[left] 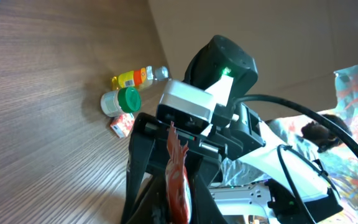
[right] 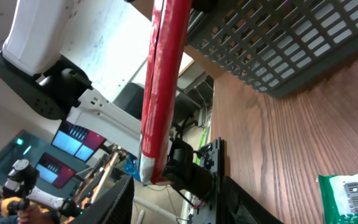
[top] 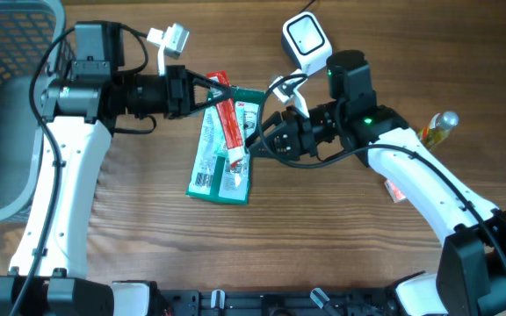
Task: Scan the item barcode
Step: 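Hold the red tube between both grippers above the packet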
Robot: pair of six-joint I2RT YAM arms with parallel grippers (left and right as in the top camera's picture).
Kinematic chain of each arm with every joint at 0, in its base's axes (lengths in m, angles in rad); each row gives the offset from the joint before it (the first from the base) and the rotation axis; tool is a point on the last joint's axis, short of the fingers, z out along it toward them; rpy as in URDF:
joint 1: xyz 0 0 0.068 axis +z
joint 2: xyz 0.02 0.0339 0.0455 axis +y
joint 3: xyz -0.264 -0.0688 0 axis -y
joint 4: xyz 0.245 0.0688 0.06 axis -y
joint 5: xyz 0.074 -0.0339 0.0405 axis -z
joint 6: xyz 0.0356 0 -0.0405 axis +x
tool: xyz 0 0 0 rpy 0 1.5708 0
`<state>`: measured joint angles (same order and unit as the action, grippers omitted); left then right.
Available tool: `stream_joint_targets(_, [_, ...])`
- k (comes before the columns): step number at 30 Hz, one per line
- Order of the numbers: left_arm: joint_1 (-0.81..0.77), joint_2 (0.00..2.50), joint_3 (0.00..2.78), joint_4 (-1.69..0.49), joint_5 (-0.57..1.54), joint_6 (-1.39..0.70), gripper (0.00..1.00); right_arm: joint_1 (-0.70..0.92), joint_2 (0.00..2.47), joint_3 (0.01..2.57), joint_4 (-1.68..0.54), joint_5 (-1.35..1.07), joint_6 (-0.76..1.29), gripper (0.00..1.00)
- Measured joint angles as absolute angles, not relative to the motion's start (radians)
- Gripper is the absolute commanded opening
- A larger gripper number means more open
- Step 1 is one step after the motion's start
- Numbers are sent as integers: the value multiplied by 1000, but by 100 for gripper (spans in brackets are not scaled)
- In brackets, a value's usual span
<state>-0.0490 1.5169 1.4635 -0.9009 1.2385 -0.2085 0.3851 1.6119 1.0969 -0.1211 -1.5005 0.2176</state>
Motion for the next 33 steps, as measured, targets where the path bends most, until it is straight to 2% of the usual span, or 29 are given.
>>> stream_joint_targets(3, [-49, 1517, 1464, -901, 1245, -208, 4, 395, 1612, 1097, -118, -1501, 225, 49])
stream_joint_targets(11, [-49, 1517, 1464, -912, 1248, -209, 4, 424, 1612, 1097, -75, -1501, 253, 50])
stream_joint_targets(18, [-49, 1517, 1464, -924, 1252, -213, 4, 445, 1612, 1097, 42, -1494, 377, 41])
stream_joint_targets(33, [-12, 1517, 1464, -893, 1252, -216, 4, 447, 1612, 1097, 114, -1399, 595, 36])
